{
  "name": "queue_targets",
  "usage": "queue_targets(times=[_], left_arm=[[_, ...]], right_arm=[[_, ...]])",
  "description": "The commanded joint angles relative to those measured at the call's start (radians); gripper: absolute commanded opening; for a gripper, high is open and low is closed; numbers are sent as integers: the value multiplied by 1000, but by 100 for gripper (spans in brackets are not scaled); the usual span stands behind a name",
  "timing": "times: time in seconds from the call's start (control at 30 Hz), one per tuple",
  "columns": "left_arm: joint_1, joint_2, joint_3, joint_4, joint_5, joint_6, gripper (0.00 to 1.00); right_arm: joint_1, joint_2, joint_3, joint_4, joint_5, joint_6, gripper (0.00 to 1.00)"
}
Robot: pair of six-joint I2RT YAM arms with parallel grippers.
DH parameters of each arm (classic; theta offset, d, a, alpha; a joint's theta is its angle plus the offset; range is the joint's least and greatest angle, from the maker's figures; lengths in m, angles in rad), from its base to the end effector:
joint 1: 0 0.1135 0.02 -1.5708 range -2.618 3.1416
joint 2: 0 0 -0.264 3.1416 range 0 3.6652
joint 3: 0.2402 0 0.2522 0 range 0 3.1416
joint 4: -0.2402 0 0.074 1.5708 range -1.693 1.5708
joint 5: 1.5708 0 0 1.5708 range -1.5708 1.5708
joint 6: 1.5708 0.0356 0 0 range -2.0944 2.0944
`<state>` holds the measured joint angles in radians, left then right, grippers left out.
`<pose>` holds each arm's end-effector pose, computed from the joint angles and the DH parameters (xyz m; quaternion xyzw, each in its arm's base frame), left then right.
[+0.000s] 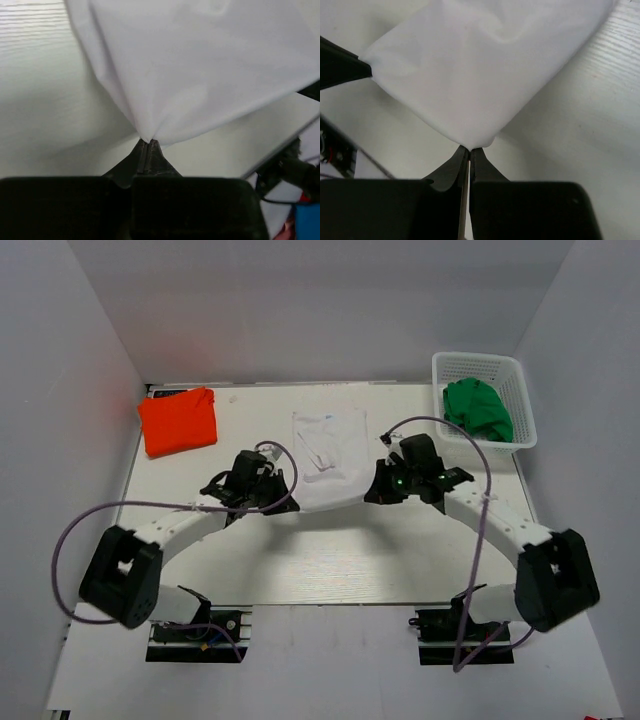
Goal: Fold and stack the t-shirts
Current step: Grab one side of the 2/3 rectangular tshirt with both arms
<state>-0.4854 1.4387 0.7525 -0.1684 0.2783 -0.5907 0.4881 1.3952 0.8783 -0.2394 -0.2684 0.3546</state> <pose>0.2465 -0.1411 0.1848 -0.0003 0.9288 -0.2894 0.2315 0.2564 0.1468 0.2302 -0.1136 0.9044 0.2726 0.3079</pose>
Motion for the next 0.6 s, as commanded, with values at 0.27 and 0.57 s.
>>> queue_targets(times=[0.27, 0.57], left_arm=[[-55, -383, 48, -212, 136, 25, 0], [-55, -416, 70, -210, 27, -18, 0]], right_arm=[[-5, -289, 120, -416, -121, -181, 0], [-26, -295, 143, -399, -104, -152, 0]])
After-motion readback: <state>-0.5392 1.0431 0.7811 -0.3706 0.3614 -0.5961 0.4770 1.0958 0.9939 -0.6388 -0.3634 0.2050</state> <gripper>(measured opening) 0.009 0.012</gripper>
